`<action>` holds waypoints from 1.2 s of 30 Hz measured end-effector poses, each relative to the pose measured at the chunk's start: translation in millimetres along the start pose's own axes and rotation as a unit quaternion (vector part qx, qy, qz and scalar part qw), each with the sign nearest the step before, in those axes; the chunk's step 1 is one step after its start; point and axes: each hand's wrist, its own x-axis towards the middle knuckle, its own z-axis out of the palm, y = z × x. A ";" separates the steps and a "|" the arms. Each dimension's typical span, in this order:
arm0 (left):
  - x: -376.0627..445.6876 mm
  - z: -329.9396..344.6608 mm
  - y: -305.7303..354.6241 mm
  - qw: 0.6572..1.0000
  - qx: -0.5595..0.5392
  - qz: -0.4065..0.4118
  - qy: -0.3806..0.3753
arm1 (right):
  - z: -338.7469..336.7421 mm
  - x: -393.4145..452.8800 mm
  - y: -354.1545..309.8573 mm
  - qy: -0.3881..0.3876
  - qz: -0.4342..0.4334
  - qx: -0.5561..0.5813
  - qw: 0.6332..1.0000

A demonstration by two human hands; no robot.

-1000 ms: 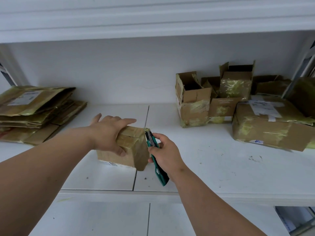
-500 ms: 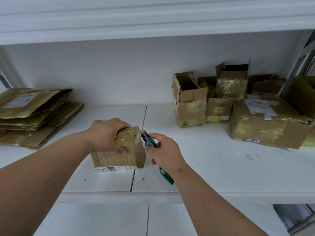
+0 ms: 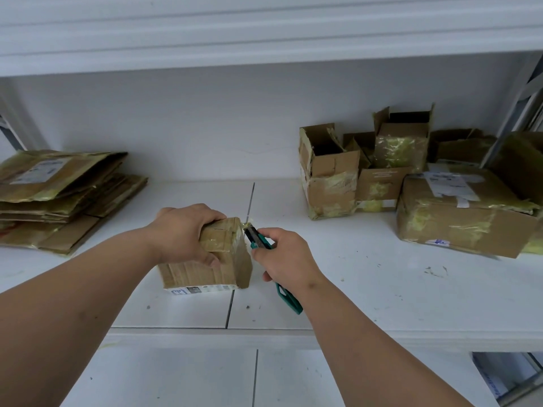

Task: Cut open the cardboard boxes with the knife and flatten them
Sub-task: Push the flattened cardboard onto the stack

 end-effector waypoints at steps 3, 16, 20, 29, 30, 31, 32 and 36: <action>1.2 0.8 0.8 1.000 0.008 0.001 0.000 | -1.2 -0.3 -2.8 0.001 0.011 0.002 1.000; 0.2 2.0 -0.2 1.000 0.011 -0.010 -0.027 | -8.4 0.0 -23.8 -0.038 0.027 -0.076 0.996; 0.8 3.3 -2.7 0.999 0.010 -0.025 -0.025 | -10.3 -8.5 -24.9 -0.079 0.023 -0.105 0.991; 0.5 3.4 3.6 0.999 0.033 -0.004 -0.006 | -17.5 -14.9 -18.0 -0.074 0.045 -0.020 0.996; 0.4 4.0 3.5 1.000 0.031 -0.002 -0.001 | -16.0 -14.9 -17.4 -0.068 0.050 -0.007 0.996; 0.2 4.7 3.1 1.000 0.029 0.000 0.003 | -14.4 -14.9 -16.8 -0.062 0.051 -0.001 0.997; -0.5 5.2 2.5 1.000 0.026 -0.001 0.007 | -13.3 -14.9 -16.2 -0.057 0.052 0.003 0.997; -4.7 8.8 -1.8 1.000 0.016 0.001 0.020 | -16.1 -15.4 -16.3 -0.032 0.058 0.027 0.997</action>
